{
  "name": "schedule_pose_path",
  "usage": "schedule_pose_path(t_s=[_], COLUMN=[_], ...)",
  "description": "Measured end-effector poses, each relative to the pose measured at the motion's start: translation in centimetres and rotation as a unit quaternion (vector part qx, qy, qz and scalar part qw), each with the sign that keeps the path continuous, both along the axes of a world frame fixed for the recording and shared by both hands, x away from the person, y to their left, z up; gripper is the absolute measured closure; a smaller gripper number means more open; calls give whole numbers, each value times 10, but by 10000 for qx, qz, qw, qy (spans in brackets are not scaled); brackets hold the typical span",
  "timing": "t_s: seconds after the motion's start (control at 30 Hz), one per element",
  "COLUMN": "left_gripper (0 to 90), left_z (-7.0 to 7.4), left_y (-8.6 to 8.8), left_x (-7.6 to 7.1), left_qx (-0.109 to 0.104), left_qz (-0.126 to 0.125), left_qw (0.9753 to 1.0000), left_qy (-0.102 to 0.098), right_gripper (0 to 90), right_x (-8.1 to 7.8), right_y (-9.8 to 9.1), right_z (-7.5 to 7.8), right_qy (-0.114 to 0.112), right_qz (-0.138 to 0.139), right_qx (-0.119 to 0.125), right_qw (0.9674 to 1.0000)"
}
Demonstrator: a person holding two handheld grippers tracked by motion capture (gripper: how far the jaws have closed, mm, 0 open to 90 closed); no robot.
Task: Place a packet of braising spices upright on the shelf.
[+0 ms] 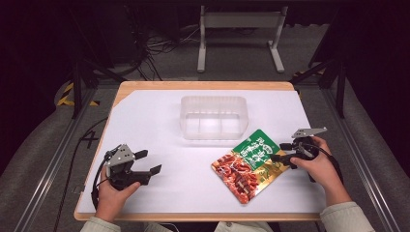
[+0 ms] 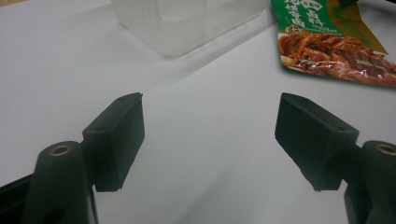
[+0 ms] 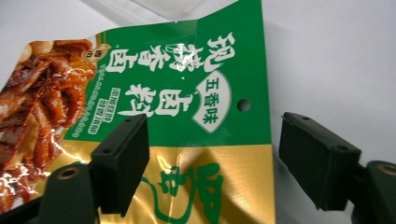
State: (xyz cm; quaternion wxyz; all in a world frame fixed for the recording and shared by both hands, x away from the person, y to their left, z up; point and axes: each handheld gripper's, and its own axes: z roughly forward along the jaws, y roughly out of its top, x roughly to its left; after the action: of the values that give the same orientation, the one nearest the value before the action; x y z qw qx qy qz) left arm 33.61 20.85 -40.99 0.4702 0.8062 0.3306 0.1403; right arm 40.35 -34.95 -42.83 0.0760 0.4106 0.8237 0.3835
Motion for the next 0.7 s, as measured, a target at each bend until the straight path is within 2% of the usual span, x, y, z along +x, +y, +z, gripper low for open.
schedule_pose_path(t_s=[0.17, 0.27, 0.37, 0.47, 0.5, 0.57, 0.7], left_gripper=[252, 252, 252, 252, 251, 252, 251], left_z=[0, 0, 0, 0, 0, 0, 0], left_y=[0, 0, 0, -1, -1, -1, -1], left_x=[0, 0, 0, 0, 0, 0, 0], left_qx=[4, 5, 4, 10, 17, 26, 16], left_qz=[4, 5, 16, 16, -1, -12, -19], left_qw=[10000, 10000, 10000, 10000, 10000, 10000, 10000], left_qy=[-6, -6, -2, -10, -26, -21, -24], right_gripper=[296, 359, 399, 423, 437, 441, 471], right_x=[-1, -3, -7, -11, -13, -13, -13], right_y=[2, 1, 1, 5, 10, 12, 19], right_z=[-1, 2, 10, 14, 14, 14, 9], right_qy=[66, 36, -20, -31, -1, 9, 85], right_qz=[-19, -99, -96, 8, 118, 156, 229], right_qx=[119, 184, 477, 608, 584, 535, 255], right_qw=[9999, 9998, 9988, 9981, 9982, 9984, 9994])
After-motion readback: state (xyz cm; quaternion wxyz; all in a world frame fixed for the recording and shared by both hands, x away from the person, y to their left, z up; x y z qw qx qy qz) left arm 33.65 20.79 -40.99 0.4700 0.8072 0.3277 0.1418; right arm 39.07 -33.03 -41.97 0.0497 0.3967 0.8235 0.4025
